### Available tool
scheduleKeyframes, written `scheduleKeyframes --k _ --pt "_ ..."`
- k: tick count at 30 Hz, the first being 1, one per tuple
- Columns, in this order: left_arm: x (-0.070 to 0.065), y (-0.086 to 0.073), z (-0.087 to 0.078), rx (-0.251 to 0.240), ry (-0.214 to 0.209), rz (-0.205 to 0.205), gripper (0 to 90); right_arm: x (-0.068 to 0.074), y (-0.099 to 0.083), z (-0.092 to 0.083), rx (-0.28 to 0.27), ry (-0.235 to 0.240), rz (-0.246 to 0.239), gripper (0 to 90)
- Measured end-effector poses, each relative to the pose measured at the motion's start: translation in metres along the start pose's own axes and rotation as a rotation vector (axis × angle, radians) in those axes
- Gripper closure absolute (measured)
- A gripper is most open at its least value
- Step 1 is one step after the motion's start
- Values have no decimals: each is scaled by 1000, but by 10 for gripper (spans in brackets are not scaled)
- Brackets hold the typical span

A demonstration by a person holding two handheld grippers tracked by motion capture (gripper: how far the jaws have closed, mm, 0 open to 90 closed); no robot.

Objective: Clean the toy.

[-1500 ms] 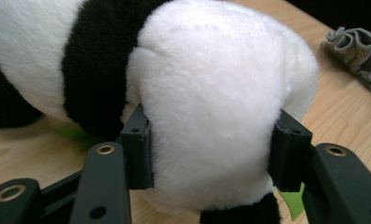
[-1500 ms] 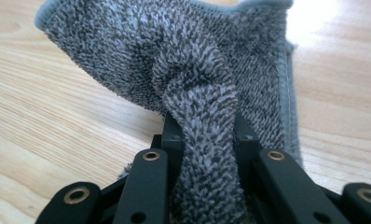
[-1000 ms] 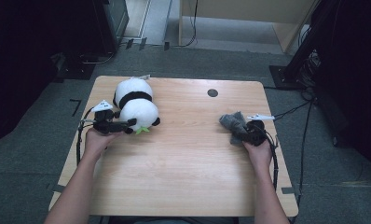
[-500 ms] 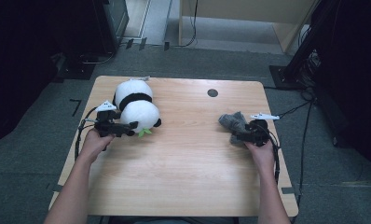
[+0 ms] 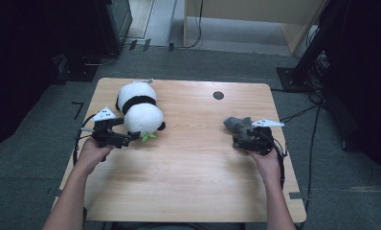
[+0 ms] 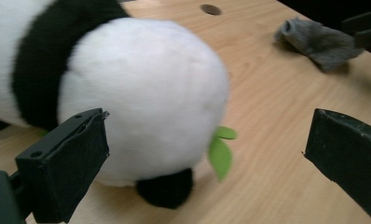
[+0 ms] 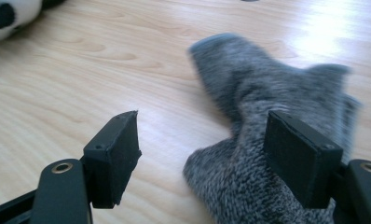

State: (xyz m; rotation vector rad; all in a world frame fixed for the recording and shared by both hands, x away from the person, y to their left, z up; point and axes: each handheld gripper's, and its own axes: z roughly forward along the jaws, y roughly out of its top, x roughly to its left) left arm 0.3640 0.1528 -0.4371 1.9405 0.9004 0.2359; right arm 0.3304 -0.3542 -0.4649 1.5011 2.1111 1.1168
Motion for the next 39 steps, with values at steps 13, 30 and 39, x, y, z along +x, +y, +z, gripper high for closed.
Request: scheduleKeyframes --k 13,30,39 --pt "-46 -5 13 -13 -95 63 0 36 -12 -4 2 73 -64 270" --pt "-73 -25 51 60 -139 117 2 67 -22 28 62 175 -131 271" --pt "-75 -34 72 100 -64 131 166 75 -25 45 107 159 -181 271"
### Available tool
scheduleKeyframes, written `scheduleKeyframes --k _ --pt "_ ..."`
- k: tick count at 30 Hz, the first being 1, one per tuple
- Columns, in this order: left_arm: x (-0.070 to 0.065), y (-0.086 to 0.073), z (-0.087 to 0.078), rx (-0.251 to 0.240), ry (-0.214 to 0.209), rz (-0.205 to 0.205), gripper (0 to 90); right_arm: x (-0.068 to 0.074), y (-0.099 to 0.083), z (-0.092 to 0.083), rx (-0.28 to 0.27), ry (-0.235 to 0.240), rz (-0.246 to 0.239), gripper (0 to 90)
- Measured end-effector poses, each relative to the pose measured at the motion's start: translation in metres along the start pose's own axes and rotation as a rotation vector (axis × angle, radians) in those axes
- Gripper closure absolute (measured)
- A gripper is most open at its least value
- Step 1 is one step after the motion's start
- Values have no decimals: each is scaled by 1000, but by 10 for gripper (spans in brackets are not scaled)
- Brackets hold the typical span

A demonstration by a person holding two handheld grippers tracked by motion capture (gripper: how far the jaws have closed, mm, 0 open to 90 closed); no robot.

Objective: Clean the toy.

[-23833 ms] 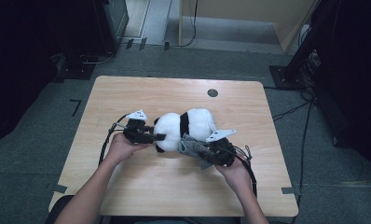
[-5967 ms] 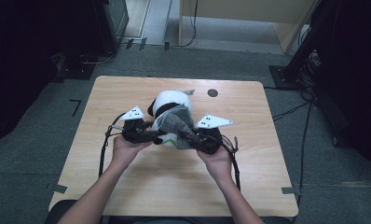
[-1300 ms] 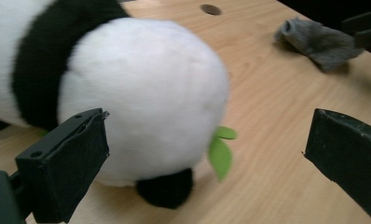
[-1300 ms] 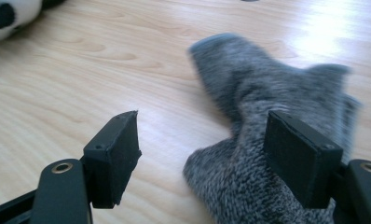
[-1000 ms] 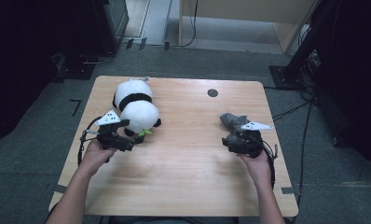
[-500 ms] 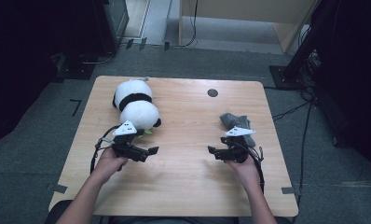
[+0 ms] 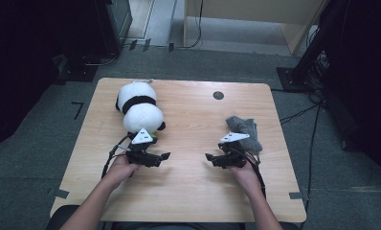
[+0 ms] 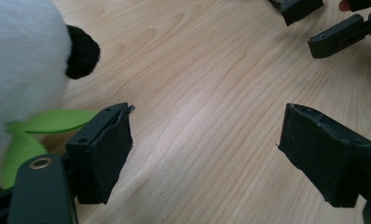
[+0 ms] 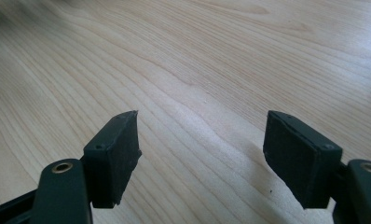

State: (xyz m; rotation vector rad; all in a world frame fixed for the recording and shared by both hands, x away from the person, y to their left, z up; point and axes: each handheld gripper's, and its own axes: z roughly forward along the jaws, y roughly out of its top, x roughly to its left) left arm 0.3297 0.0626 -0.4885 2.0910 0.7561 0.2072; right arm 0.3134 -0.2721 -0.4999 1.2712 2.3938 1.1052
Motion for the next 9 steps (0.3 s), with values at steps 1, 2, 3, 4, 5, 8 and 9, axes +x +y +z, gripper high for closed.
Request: scheduleKeyframes --k 1,2,3,4,5,8,9 --pt "0 0 1 1 -2 1 167 0 0 0 1 1 -3 271" --pt "0 0 1 5 -6 1 167 0 0 1 2 3 -3 271" --pt "0 -1 1 10 -9 4 167 0 0 1 5 2 -3 271" --pt "0 -1 1 10 -9 4 167 0 0 2 8 5 -1 271" --pt "-1 -1 2 10 -9 10 167 0 0 2 8 5 -1 271" --pt "-1 -1 2 12 -6 21 167 0 -1 3 15 6 -5 271" --pt "-1 -1 2 12 -6 21 167 0 -1 4 18 8 -5 271"
